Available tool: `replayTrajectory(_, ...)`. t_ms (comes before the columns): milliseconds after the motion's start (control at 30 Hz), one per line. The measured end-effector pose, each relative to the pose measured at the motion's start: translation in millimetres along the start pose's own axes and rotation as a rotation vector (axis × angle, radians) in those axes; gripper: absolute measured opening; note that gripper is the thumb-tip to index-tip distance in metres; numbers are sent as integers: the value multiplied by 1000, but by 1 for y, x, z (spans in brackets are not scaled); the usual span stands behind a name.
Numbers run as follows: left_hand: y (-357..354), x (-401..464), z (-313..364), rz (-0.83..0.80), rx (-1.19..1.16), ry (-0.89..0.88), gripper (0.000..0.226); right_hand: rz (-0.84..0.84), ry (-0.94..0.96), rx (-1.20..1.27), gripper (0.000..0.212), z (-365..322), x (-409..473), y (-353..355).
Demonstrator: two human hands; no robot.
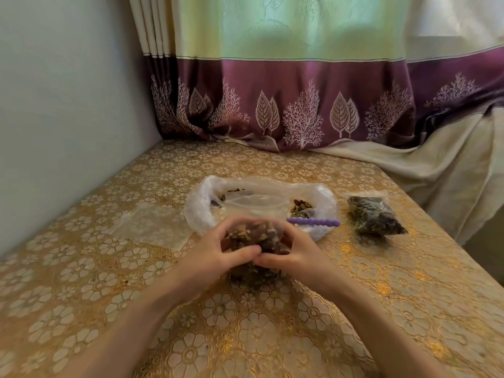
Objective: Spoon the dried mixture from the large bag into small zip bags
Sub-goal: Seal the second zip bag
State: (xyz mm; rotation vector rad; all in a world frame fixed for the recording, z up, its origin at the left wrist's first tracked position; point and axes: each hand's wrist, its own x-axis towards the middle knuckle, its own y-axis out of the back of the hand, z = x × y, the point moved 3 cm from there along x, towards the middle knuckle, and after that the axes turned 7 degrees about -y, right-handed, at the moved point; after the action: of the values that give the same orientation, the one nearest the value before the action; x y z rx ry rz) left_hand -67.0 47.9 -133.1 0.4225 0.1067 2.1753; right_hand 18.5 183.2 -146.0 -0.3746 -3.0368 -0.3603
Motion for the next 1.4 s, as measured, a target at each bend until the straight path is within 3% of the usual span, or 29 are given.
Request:
replayTrajectory(200,4,9,6,25,-3,4,43,36,10,180,28,-6,-1,5)
replayTrajectory(467,0,12,3,134,-265,-11,25,219,-3,382,21,-5,3,6)
replayTrajectory(600,-1,11,4,180,-332,-9,27,283,-8,435,25,-8,1,7)
replayTrajectory(733,1,9,6,280,-402,-21,17,269,7,522,19,-14,-2,5)
replayTrajectory(967,2,5,13,337,-451,-108,19,249,-38,677,22,-19,-5,3)
replayTrajectory(1400,5,0,14,419,-418,-169,21,390,5,514,25,-19,-12,8)
